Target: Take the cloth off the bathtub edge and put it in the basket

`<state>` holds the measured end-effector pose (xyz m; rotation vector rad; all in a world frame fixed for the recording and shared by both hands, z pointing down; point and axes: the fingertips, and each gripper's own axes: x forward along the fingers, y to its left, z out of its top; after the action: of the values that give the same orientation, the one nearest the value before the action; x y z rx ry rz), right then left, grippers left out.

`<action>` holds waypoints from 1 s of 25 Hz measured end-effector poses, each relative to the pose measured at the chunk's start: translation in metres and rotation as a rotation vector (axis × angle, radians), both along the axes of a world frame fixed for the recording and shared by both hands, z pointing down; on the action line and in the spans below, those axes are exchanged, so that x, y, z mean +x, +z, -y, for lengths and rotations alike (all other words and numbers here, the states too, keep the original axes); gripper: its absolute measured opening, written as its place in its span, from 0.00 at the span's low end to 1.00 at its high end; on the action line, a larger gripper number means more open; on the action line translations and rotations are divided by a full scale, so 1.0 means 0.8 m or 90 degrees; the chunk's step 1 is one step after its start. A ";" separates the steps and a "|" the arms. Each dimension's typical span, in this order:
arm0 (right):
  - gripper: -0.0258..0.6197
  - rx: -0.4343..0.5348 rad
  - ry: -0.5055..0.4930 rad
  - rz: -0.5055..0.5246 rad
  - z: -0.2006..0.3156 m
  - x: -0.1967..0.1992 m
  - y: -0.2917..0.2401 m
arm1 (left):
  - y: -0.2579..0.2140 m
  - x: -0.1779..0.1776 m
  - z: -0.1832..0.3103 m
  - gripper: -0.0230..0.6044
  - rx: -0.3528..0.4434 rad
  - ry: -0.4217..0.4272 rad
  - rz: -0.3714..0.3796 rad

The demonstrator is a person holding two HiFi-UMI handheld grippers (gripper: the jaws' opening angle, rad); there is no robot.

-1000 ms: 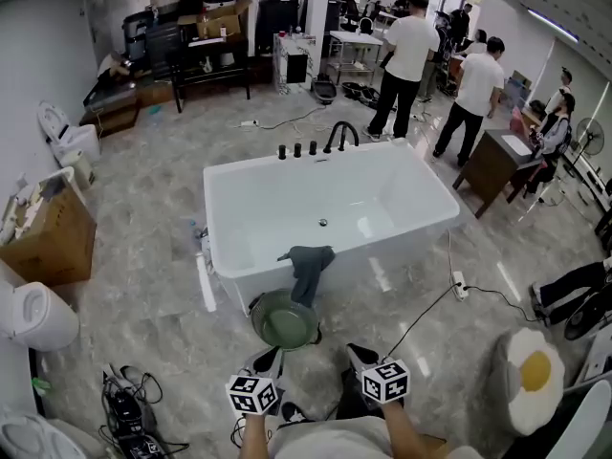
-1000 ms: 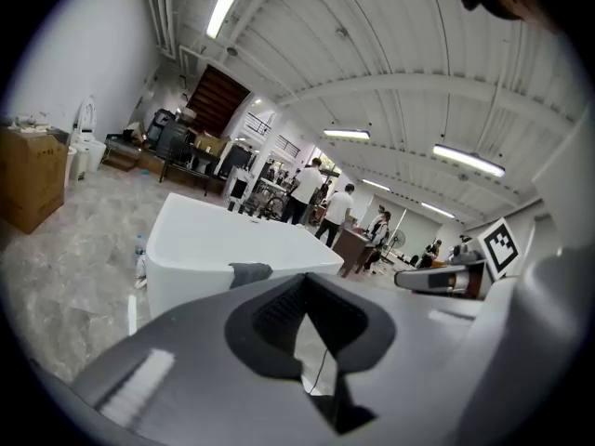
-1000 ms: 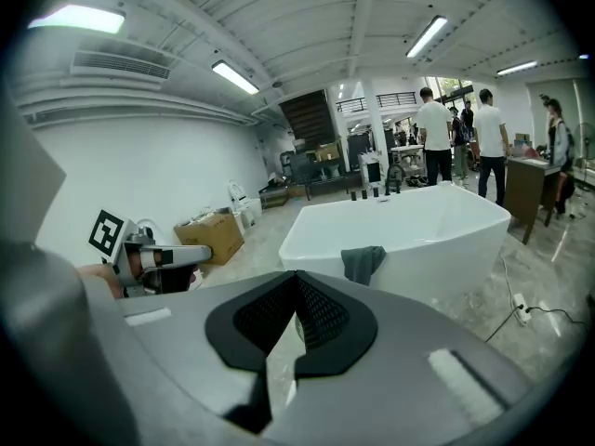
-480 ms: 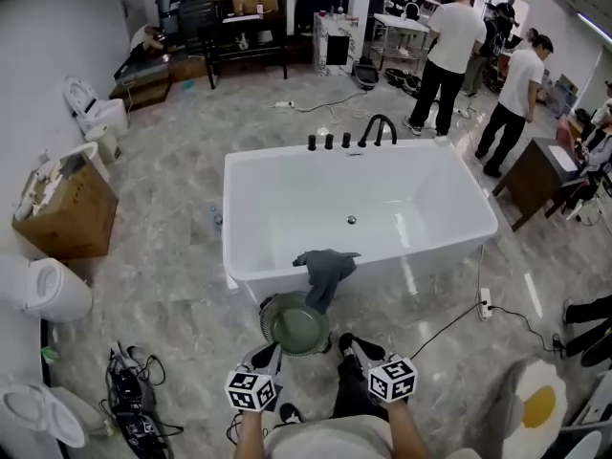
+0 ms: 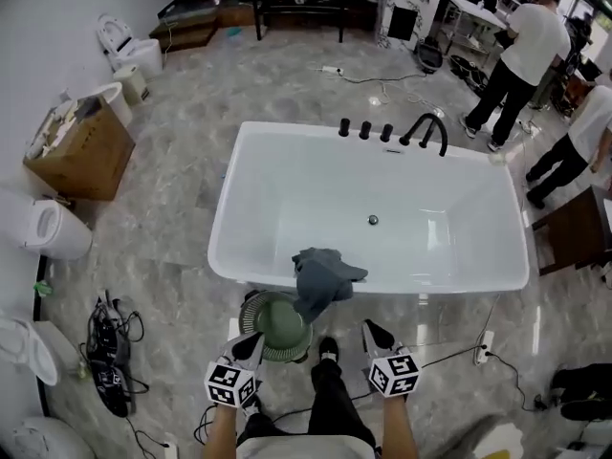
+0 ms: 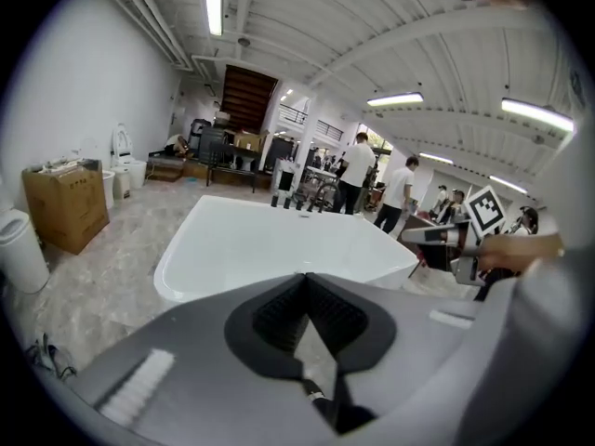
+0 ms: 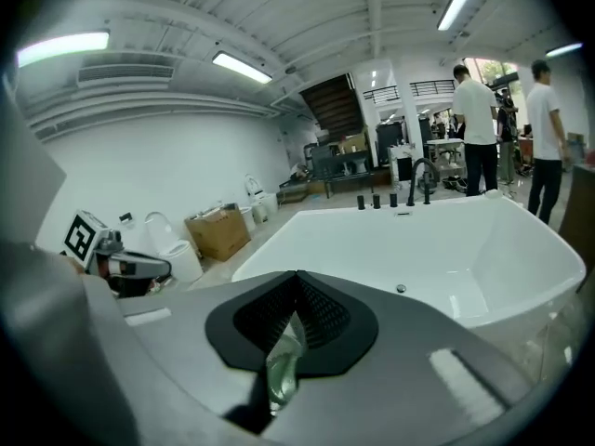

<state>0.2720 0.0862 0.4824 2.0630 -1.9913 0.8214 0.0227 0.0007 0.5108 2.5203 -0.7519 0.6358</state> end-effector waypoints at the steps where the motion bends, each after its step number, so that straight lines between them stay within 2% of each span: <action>1: 0.03 0.016 0.021 0.006 0.011 0.029 0.006 | 0.009 0.010 0.006 0.13 -0.002 -0.017 0.001; 4: 0.03 0.066 0.072 0.051 0.054 0.100 0.029 | 0.040 0.035 0.023 0.13 -0.034 -0.071 -0.003; 6: 0.03 0.083 0.055 0.083 0.096 0.119 0.050 | 0.062 0.049 0.037 0.13 -0.051 -0.104 -0.007; 8: 0.04 0.074 -0.015 0.103 0.140 0.113 0.078 | 0.087 0.061 0.052 0.13 -0.054 -0.132 -0.007; 13: 0.04 -0.039 -0.312 0.093 0.199 0.045 0.186 | 0.148 0.088 0.073 0.13 -0.060 -0.150 0.000; 14: 0.14 -0.064 -0.371 0.094 0.204 0.031 0.209 | 0.159 0.092 0.077 0.13 -0.058 -0.146 0.003; 15: 0.29 -0.093 -0.432 0.087 0.209 0.019 0.234 | 0.171 0.096 0.081 0.13 -0.057 -0.142 0.007; 17: 0.51 -0.159 -0.546 0.035 0.213 0.003 0.285 | 0.192 0.101 0.088 0.13 -0.058 -0.134 0.014; 20: 0.74 -0.245 -0.665 -0.039 0.218 -0.008 0.352 | 0.219 0.103 0.094 0.13 -0.064 -0.127 0.018; 23: 0.88 -0.292 -0.684 -0.005 0.235 -0.012 0.388 | 0.235 0.104 0.092 0.13 -0.071 -0.119 0.017; 25: 0.90 -0.312 -0.664 0.023 0.246 -0.013 0.408 | 0.245 0.102 0.085 0.13 -0.079 -0.114 0.017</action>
<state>0.2613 -0.1105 0.8089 0.5873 -2.1649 0.9240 0.1044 -0.0675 0.7070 2.3052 -0.9061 0.6340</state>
